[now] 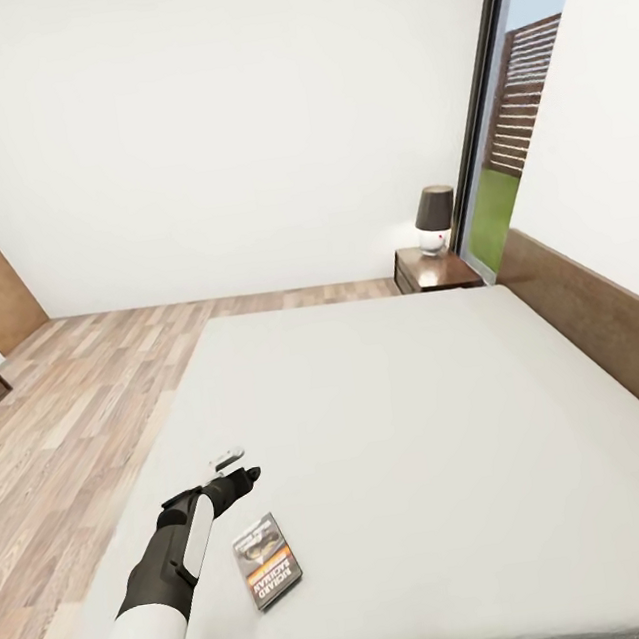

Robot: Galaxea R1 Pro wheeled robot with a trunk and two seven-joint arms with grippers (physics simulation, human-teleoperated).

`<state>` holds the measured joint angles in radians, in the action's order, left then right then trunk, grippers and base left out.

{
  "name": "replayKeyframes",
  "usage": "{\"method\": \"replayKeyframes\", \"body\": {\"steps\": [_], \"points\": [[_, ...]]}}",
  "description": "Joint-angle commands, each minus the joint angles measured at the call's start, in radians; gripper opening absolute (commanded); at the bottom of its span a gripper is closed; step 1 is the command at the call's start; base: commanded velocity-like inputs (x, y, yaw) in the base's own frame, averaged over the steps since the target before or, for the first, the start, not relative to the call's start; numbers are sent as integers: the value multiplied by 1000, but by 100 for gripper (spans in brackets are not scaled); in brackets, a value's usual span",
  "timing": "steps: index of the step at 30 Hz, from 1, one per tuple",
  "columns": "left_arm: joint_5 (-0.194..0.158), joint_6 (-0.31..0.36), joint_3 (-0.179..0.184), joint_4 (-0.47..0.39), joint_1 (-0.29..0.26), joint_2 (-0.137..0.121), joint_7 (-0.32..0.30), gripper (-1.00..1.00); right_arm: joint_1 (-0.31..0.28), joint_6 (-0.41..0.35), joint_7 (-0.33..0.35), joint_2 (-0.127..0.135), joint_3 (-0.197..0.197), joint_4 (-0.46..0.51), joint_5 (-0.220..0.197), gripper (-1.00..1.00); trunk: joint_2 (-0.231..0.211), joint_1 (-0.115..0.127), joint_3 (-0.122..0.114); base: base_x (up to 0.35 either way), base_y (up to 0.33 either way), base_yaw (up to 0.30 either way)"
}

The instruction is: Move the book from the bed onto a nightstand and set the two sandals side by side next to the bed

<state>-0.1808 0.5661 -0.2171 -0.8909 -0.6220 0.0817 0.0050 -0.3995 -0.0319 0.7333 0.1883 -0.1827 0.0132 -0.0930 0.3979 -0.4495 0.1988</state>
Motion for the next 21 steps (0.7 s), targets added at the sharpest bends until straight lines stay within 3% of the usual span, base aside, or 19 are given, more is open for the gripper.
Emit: {"method": "replayKeyframes", "body": {"steps": [1, 7, 11, 21], "points": [[-7, 6, -4, -2, -1, 1, 1, 100, -1, -3, 4, 0, 2, -1, -10, 100, 2, -1, 4, 0, 0, 0], [-4, 1, -4, -1, -1, 1, 21, 100, -1, -3, 4, 0, 2, -1, -10, 100, 2, -1, 13, 0, 0, 0], [-4, -1, -4, -2, -1, 1, 106, 100, -1, -3, 4, 0, 2, -1, -10, 100, 2, -1, 19, 0, 0, 0], [-6, -2, -4, -2, -1, 1, 136, 100, -1, -3, 4, 0, 2, -1, -10, 100, 2, -1, 35, 0, 0, 0]]}}
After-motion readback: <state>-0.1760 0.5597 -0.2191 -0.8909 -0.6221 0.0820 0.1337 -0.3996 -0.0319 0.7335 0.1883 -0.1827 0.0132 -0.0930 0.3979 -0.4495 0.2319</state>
